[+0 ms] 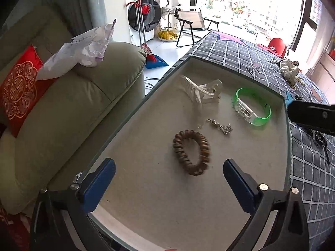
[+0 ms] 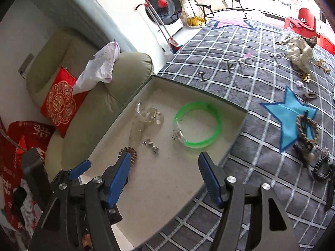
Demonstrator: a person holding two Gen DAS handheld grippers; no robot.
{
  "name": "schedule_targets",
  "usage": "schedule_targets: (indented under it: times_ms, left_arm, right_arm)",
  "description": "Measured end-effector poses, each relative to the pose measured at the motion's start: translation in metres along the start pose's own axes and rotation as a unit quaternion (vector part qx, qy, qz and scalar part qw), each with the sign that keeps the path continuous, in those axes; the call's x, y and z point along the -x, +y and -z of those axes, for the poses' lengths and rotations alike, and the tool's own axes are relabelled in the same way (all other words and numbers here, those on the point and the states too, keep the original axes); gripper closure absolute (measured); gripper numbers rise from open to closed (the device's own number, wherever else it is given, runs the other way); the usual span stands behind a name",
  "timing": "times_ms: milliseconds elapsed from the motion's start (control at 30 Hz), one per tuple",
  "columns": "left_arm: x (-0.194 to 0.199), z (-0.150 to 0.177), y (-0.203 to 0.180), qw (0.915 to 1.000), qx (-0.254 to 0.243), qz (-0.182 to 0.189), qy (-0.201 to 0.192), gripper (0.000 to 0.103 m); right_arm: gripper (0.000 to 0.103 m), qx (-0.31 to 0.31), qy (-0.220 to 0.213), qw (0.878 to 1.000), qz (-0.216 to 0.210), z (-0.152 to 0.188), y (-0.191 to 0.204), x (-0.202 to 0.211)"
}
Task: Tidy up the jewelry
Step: 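Move both open tools back toward the remaining jewelry on the table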
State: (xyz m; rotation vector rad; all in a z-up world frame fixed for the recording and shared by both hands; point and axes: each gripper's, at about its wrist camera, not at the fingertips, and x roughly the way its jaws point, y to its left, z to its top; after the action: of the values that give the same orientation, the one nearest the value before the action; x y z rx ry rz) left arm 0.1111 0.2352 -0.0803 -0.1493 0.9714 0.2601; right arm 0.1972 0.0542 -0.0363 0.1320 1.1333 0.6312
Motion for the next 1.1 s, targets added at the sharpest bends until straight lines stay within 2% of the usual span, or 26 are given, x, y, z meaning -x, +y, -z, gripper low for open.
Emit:
schedule_targets:
  times_ms: [100,267,567,667,700,767,967,1100]
  left_arm:
    - [0.008,0.001,-0.001,1.0,0.003,0.0,-0.009,0.0]
    - [0.023,0.002,-0.006,0.9997,0.007,0.008,-0.02,0.0]
    - [0.055,0.007,-0.035,0.9986,-0.014,0.039,-0.034,0.0]
    - [0.068,0.008,-0.05,0.9978,-0.025,0.048,-0.037,0.0]
    - [0.072,0.009,-0.056,0.9977,-0.031,0.047,-0.039,0.0]
    - [0.08,0.011,-0.07,0.997,-0.045,0.047,-0.043,0.0]
    - [0.095,0.019,-0.112,0.9931,-0.088,0.058,-0.052,0.0]
    - [0.097,0.023,-0.136,0.9912,-0.101,0.073,-0.044,0.0]
  right_arm:
    - [0.022,-0.005,-0.005,1.0,0.004,0.007,-0.009,0.012]
    - [0.022,-0.015,-0.013,1.0,0.014,0.021,-0.024,0.031]
    - [0.02,-0.055,-0.031,0.998,0.024,0.051,-0.06,0.065]
    - [0.015,-0.066,-0.036,0.997,0.027,0.061,-0.074,0.076]
    - [0.007,-0.072,-0.04,0.996,0.028,0.065,-0.08,0.081]
    - [0.001,-0.08,-0.048,0.995,0.028,0.072,-0.089,0.09]
    - [0.0,-0.101,-0.069,0.991,0.044,0.09,-0.12,0.118]
    - [0.0,-0.114,-0.079,0.989,0.061,0.1,-0.143,0.134]
